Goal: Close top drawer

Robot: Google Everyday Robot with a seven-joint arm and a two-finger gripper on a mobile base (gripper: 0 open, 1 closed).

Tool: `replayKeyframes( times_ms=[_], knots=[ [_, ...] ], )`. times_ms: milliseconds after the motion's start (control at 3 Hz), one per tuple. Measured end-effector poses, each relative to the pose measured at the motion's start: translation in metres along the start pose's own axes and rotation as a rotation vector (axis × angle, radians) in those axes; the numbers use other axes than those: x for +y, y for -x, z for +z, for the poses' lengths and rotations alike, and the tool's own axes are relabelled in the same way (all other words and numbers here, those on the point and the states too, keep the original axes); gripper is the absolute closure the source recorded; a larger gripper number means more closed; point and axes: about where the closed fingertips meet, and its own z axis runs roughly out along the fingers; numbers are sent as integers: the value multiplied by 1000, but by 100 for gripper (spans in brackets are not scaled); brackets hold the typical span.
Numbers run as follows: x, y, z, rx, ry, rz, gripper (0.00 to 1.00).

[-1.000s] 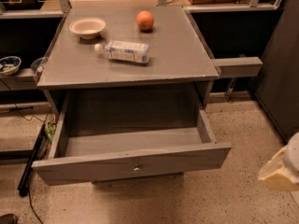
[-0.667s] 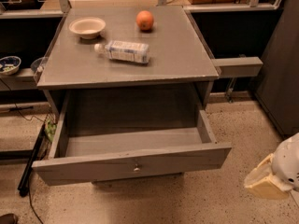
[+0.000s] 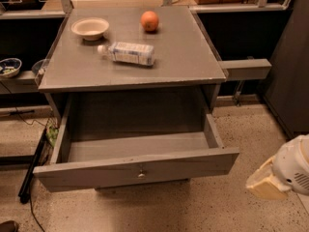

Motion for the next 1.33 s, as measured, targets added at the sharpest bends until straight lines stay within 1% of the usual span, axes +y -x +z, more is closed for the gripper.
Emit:
replayKeyframes(
  times_ms=[333, 667, 1000, 1333],
  knots=[
    [-29, 42, 49, -41, -3, 25, 100],
    [-29, 42, 50, -41, -3, 25, 100],
    [-36, 37, 78, -9, 0, 18, 100],
    [-50, 42, 118, 44, 15, 11, 100]
  ],
)
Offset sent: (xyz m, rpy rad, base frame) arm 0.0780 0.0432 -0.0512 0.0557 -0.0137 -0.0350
